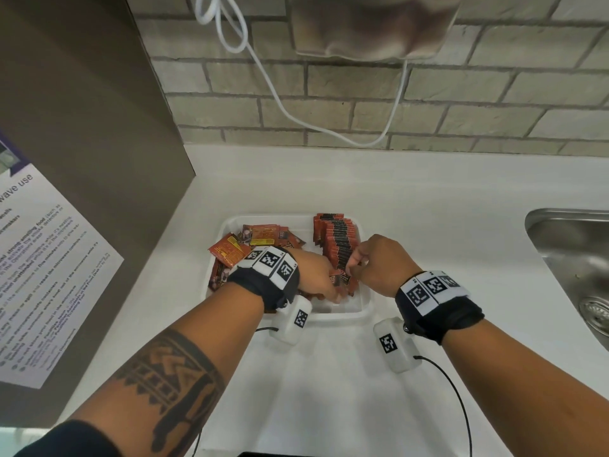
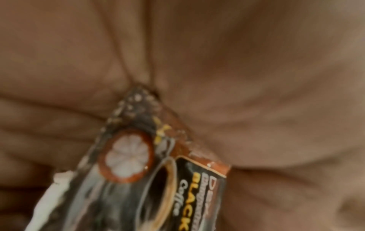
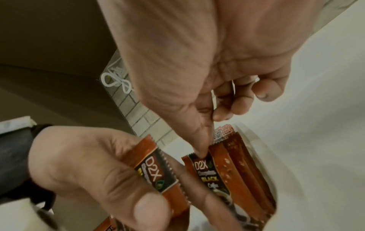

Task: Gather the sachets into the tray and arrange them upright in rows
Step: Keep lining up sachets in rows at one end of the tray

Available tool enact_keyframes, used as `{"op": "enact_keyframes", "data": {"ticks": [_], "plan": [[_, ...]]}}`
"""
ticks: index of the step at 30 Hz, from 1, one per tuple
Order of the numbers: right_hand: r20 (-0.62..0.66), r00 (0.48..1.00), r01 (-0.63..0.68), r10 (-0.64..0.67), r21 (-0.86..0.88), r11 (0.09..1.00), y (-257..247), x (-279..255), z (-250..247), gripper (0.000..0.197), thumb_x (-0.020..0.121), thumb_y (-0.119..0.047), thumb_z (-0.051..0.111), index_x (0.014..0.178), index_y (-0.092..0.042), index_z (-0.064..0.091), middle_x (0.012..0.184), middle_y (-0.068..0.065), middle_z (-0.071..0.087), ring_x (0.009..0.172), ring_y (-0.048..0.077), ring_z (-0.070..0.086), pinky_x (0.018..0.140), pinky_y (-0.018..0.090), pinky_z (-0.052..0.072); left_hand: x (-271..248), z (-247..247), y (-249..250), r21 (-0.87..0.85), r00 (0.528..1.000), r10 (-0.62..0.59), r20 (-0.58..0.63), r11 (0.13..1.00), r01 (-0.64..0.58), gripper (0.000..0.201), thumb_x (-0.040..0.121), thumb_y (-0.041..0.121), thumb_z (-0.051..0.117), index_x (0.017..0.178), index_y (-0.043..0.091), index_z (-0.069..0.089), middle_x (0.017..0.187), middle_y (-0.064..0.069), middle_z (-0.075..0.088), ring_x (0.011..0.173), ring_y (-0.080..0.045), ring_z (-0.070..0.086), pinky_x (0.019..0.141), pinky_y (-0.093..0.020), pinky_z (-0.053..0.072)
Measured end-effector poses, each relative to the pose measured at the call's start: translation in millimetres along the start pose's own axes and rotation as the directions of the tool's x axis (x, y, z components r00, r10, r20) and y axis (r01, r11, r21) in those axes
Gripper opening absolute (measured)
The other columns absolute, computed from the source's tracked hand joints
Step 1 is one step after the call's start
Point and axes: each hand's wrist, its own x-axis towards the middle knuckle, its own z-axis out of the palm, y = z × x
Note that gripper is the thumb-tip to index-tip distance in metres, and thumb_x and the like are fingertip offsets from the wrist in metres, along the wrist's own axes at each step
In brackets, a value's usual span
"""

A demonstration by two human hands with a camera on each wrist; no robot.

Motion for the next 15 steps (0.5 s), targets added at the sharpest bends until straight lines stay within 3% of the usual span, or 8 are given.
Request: {"op": "enact_keyframes", "data": {"ticks": [3, 5, 8, 11, 15], "plan": [[0.0, 1.0, -0.011, 0.011, -0.077, 0.997, 0.0, 6.1, 4.4, 0.005, 0.084, -0.022, 0.07, 0.086, -0.018, 0.072, 0.099, 0.002, 0.059, 0.09, 0.018, 0.061, 0.076, 0.028, 0.051, 7.6, 3.3, 10.3, 0.036, 1.0, -0.029, 0.003, 0.999, 0.029, 0.034, 0.09, 0.048, 0.064, 0.101, 0.017, 0.074, 0.073, 0.007, 0.065, 0.067, -0.012, 0.057, 0.063, -0.025, 0.043], [0.007, 1.0, -0.019, 0.02, -0.11, 0.994, -0.6, 8.3, 6.5, 0.006, 0.084, -0.024, 0.07, 0.087, -0.018, 0.071, 0.102, 0.003, 0.058, 0.092, 0.019, 0.06, 0.083, 0.035, 0.054, 11.6, 4.6, 13.4, 0.072, 0.999, -0.041, -0.01, 0.997, 0.042, 0.03, 0.089, 0.047, 0.065, 0.094, 0.018, 0.072, 0.076, 0.005, 0.065, 0.07, -0.014, 0.057, 0.066, -0.025, 0.043], [0.002, 1.0, -0.016, 0.016, -0.092, 0.996, -1.6, 9.3, 5.8, 0.003, 0.083, -0.02, 0.07, 0.081, -0.022, 0.07, 0.101, 0.001, 0.058, 0.089, 0.017, 0.06, 0.079, 0.031, 0.053, 15.2, 5.5, 15.9, 0.113, 0.999, -0.048, -0.012, 0.992, 0.049, 0.027, 0.09, 0.048, 0.064, 0.089, 0.021, 0.068, 0.085, 0.002, 0.066, 0.076, -0.016, 0.057, 0.074, -0.028, 0.046], [0.0, 1.0, -0.018, 0.018, -0.039, 0.999, 0.5, 9.2, 3.4, 0.015, 0.083, -0.016, 0.073, 0.076, -0.028, 0.066, 0.095, -0.004, 0.056, 0.083, 0.014, 0.059, 0.07, 0.023, 0.045, 15.0, 4.3, 16.4, 0.104, 0.999, -0.047, -0.004, 0.993, 0.048, 0.029, 0.09, 0.046, 0.064, 0.095, 0.018, 0.071, 0.083, 0.003, 0.066, 0.073, -0.016, 0.056, 0.07, -0.027, 0.044], [0.007, 1.0, -0.005, 0.005, -0.016, 1.0, 3.6, 8.1, 2.1, 0.021, 0.081, -0.013, 0.076, 0.077, -0.03, 0.063, 0.09, -0.007, 0.053, 0.08, 0.011, 0.054, 0.06, 0.015, 0.035, 15.4, 2.8, 15.2, 0.099, 0.998, -0.058, 0.013, 0.993, 0.056, 0.029, 0.091, 0.048, 0.063, 0.085, 0.02, 0.069, 0.074, 0.006, 0.064, 0.067, -0.013, 0.054, 0.064, -0.026, 0.042]]}}
